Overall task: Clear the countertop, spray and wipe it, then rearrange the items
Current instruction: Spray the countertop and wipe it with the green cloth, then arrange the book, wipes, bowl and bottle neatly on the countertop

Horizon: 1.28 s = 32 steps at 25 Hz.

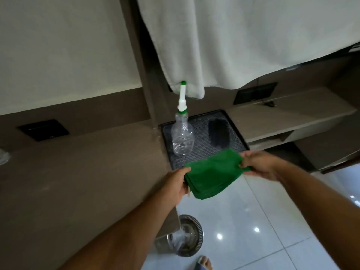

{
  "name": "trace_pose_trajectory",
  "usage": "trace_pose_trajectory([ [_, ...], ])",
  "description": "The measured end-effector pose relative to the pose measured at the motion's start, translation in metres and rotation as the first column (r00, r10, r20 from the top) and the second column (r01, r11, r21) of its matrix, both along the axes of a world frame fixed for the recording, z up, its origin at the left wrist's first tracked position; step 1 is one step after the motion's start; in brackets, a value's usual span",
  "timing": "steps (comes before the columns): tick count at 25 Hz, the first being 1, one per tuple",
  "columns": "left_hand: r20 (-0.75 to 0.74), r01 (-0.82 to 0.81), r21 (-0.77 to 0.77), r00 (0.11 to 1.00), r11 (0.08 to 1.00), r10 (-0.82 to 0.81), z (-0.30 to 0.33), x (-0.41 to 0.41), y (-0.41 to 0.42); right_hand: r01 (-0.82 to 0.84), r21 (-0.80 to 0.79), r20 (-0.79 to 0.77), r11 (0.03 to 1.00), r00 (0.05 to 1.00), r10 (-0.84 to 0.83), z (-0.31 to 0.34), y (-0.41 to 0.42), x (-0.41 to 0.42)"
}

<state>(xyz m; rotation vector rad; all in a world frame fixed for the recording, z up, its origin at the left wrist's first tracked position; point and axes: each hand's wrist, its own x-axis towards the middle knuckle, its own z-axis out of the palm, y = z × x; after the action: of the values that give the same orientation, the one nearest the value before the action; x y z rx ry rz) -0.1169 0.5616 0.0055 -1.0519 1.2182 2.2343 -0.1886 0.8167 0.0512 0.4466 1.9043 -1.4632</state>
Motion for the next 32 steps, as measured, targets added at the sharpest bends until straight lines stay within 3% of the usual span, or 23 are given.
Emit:
trace_pose_trajectory([
  [3,0.022,-0.076,0.096,0.997,0.992,0.074,-0.018,-0.046,0.046,0.012,0.201,-0.168,0.979,0.986,0.022,0.005,0.016,-0.088],
  [6,0.048,-0.108,0.141,0.994,0.984,0.102,-0.037,-0.087,0.077,0.066,0.280,-0.342,0.958,0.939,0.035,-0.009,0.005,-0.165],
  [9,0.066,-0.112,0.136,0.992,0.984,0.104,-0.064,-0.125,0.095,0.044,0.390,-0.414,0.920,0.900,0.133,-0.043,-0.012,-0.225],
  [12,0.065,-0.092,0.063,0.994,0.994,0.088,-0.082,-0.149,0.107,0.023,0.514,-0.468,0.857,0.845,0.258,-0.078,-0.026,-0.259],
  [14,0.014,-0.086,-0.141,0.996,0.986,0.089,-0.084,-0.152,0.112,0.015,0.616,-0.506,0.788,0.774,0.381,-0.094,-0.033,-0.260],
  [15,-0.043,-0.058,-0.357,0.998,0.932,0.046,-0.085,-0.151,0.112,-0.013,0.666,-0.502,0.746,0.732,0.460,-0.102,-0.035,-0.252],
  [16,-0.097,-0.009,-0.605,0.993,0.796,-0.063,-0.086,-0.148,0.110,-0.052,0.721,-0.479,0.691,0.683,0.551,-0.111,-0.035,-0.241],
  [17,-0.113,0.041,-0.811,0.968,0.584,-0.226,-0.088,-0.143,0.107,-0.091,0.785,-0.431,0.613,0.629,0.646,-0.121,-0.034,-0.229],
  [18,-0.055,0.088,-0.948,0.901,0.305,-0.431,-0.091,-0.138,0.102,-0.134,0.847,-0.352,0.514,0.582,0.733,-0.129,-0.032,-0.216],
  [19,0.078,0.130,-0.991,0.781,0.038,-0.620,-0.093,-0.136,0.099,-0.174,0.891,-0.268,0.419,0.543,0.795,-0.135,-0.030,-0.204],
  [20,0.228,0.163,-0.973,0.630,-0.161,-0.742,-0.097,-0.136,0.097,-0.209,0.912,-0.204,0.354,0.518,0.831,-0.140,-0.027,-0.195],
  [21,0.345,0.197,-0.939,0.505,-0.283,-0.791,-0.101,-0.135,0.096,-0.228,0.920,-0.170,0.320,0.502,0.848,-0.144,-0.025,-0.185],
  [23,0.418,0.246,-0.907,0.446,-0.341,-0.791,-0.102,-0.127,0.091,-0.210,0.917,-0.194,0.340,0.510,0.838,-0.144,-0.022,-0.158],
  [26,0.320,0.146,-0.947,0.498,-0.286,-0.806,-0.077,-0.088,0.072,-0.143,0.862,-0.331,0.486,0.567,0.754,-0.124,-0.030,-0.082],
  [29,0.268,0.132,-0.963,0.521,-0.234,-0.811,-0.039,-0.032,0.031,-0.195,0.754,-0.428,0.627,0.578,0.695,-0.093,-0.068,0.002],
  [32,0.302,0.107,-0.948,0.599,-0.300,-0.741,-0.008,0.015,-0.045,-0.233,0.666,-0.511,0.708,0.548,0.662,-0.073,-0.134,0.049],
])
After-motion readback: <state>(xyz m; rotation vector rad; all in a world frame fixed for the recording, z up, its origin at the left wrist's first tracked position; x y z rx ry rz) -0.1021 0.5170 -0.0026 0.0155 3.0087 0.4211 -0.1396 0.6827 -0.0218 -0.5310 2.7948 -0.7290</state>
